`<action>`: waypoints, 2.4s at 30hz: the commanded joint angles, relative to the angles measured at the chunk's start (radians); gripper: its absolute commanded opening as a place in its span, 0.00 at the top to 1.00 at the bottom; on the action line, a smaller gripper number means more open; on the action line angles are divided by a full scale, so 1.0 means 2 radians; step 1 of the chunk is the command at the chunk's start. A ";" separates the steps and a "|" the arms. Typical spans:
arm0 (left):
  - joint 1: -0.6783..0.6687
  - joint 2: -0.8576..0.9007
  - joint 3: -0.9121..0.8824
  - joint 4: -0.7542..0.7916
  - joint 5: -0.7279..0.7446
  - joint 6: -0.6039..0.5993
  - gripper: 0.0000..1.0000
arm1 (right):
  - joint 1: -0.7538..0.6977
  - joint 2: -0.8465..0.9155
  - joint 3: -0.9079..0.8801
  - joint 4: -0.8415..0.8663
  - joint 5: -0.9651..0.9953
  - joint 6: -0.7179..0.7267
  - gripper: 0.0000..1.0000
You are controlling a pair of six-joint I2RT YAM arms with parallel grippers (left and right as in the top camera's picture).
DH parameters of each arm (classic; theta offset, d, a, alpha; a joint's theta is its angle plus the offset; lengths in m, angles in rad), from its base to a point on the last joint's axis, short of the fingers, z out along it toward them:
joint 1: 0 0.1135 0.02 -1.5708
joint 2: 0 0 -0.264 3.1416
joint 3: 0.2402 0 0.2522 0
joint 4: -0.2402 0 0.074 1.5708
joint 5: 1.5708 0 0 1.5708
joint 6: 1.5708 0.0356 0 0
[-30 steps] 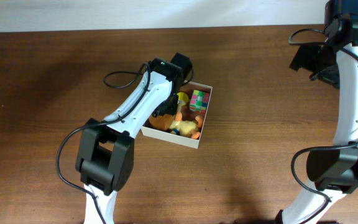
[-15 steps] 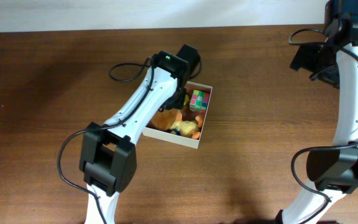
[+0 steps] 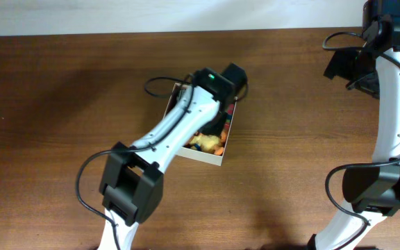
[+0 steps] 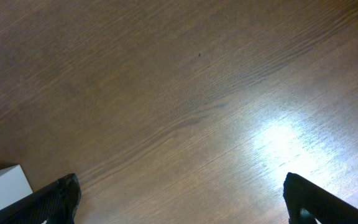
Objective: Pack container
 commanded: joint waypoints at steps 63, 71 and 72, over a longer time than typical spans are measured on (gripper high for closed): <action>-0.012 -0.010 -0.058 0.211 0.118 -0.057 0.97 | -0.001 0.003 -0.003 0.000 0.008 0.006 0.01; 0.006 -0.010 -0.058 0.216 0.130 -0.059 0.97 | -0.001 0.003 -0.003 0.000 0.008 0.006 0.02; 0.007 -0.010 -0.059 0.214 0.130 -0.058 0.97 | -0.001 0.003 -0.003 0.000 0.008 0.006 0.01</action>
